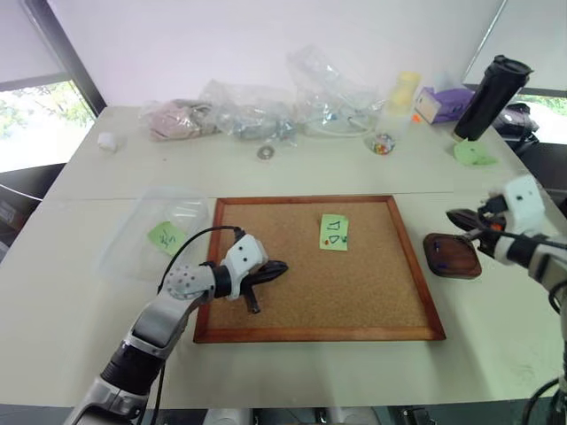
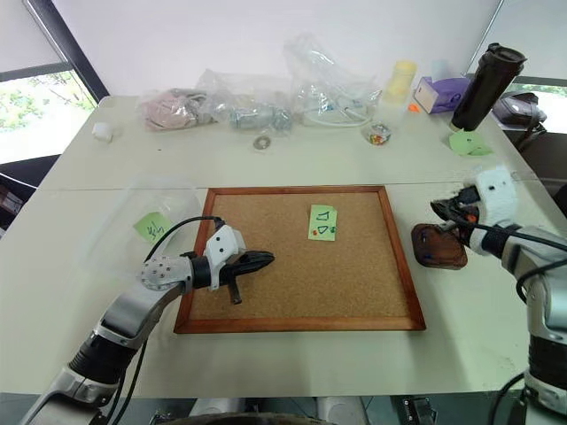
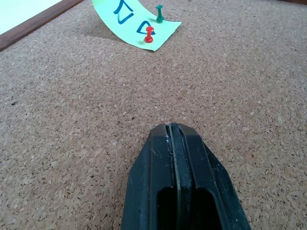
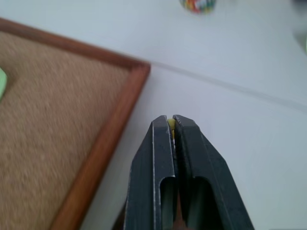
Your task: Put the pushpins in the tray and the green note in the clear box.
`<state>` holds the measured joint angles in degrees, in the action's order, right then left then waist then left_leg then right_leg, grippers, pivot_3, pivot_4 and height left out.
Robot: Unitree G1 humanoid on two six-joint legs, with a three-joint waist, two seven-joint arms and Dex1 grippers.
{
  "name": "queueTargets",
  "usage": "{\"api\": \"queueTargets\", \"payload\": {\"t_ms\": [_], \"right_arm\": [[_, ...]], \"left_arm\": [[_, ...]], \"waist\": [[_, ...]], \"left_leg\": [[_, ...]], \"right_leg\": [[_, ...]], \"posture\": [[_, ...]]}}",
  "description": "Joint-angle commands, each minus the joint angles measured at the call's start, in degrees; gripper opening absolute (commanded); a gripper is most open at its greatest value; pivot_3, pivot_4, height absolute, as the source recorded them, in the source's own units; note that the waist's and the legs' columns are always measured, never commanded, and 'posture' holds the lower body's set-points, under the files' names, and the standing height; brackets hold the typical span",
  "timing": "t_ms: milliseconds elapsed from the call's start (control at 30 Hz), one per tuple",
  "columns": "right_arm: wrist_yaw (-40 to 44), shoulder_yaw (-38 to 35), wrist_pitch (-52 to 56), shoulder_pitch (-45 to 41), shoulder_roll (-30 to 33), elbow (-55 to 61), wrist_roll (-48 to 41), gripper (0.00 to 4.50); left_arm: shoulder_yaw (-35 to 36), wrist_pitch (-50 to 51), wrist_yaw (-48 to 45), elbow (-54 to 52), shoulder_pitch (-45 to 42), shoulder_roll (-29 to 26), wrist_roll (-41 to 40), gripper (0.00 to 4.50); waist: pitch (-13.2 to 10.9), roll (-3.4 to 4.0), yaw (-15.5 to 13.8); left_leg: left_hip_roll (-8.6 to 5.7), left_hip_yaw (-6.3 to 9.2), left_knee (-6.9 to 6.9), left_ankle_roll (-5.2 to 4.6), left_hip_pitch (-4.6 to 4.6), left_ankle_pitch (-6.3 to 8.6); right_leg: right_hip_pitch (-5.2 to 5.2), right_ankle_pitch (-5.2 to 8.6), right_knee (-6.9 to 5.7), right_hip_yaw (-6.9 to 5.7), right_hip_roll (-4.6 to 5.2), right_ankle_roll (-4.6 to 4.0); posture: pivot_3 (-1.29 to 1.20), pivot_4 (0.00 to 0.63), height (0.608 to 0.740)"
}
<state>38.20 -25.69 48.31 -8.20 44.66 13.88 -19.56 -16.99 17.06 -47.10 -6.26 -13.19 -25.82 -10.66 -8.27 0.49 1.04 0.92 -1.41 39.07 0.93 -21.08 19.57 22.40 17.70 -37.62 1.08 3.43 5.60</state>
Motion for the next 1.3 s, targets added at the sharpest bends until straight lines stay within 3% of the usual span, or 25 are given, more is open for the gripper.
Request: {"api": "queueTargets", "payload": {"t_ms": [33,267,367,533,833,967,1133,1300], "right_arm": [[-0.5,-3.2,-1.7,3.2,0.6,0.4,-0.2,0.05],[-1.5,-3.4,-4.3,5.4,-0.1,-2.9,-0.4,0.05],[-1.5,-3.7,-4.6,5.7,-0.6,-3.9,-1.2,0.96],[-1.9,-2.9,-4.8,6.4,-0.7,-4.3,-1.5,3.43],[-2.5,-2.9,-5.9,7.4,-1.1,-4.2,-1.9,3.43],[-0.2,-1.5,-2.3,6.0,-1.5,5.5,-8.4,3.43],[-0.3,7.1,0.5,1.8,-2.6,13.0,-11.7,3.43],[-2.7,20.6,-2.9,-4.3,-7.5,9.8,-6.6,3.43]], "left_arm": [[-2.6,1.7,-1.7,3.2,1.9,-0.7,1.6,0.0],[-2.6,1.6,-2.0,3.3,1.8,-0.7,1.7,0.0],[-2.6,1.7,-2.0,3.3,1.7,-0.7,1.7,0.0],[-2.5,1.8,-1.9,3.2,1.7,-0.6,1.7,0.0],[-2.5,1.8,-1.9,3.0,1.9,-0.6,1.5,0.0],[-2.3,1.9,-1.9,2.9,2.0,-0.8,1.5,0.0],[-2.3,1.9,-2.0,2.9,1.9,-0.9,1.6,0.0],[-2.4,1.9,-1.5,3.1,1.6,-0.4,1.7,0.0]], "waist": [[0.0,0.01,-0.2],[0.0,0.04,-0.2],[0.0,0.04,-0.2],[0.0,0.05,-0.2],[0.0,0.04,-0.2],[0.1,0.08,-0.2],[0.1,0.02,-0.1],[0.1,-0.06,-0.2]], "left_leg": [[0.0,0.01,0.0,-0.02,0.0,0.01],[0.0,0.01,0.01,-0.03,0.0,0.02],[0.0,0.03,0.01,-0.03,-0.03,0.02],[0.01,0.03,0.01,-0.03,-0.02,0.02],[0.01,0.03,0.01,-0.03,-0.03,0.02],[0.01,0.03,0.01,-0.03,-0.03,0.02],[0.03,0.06,0.01,-0.04,0.0,0.02],[0.03,0.11,0.01,-0.04,-0.05,0.02]], "right_leg": [[0.0,0.0,0.02,0.0,-0.02,0.0],[-0.01,0.0,0.05,0.03,-0.09,0.0],[-0.02,0.0,0.1,0.03,-0.1,0.0],[-0.03,0.0,0.11,0.03,-0.11,0.0],[-0.03,0.0,0.12,0.04,-0.11,0.0],[-0.02,0.0,0.12,0.04,-0.11,0.0],[-0.06,0.0,0.14,0.04,-0.12,0.0],[-0.03,0.0,0.18,0.01,-0.11,0.0]], "posture": [[0.0,0.15,0.74],[0.0,0.15,0.74],[0.0,0.15,0.74],[0.0,0.15,0.74],[0.0,0.15,0.74],[0.0,0.15,0.74],[0.0,0.15,0.74],[0.0,0.15,0.74]]}}
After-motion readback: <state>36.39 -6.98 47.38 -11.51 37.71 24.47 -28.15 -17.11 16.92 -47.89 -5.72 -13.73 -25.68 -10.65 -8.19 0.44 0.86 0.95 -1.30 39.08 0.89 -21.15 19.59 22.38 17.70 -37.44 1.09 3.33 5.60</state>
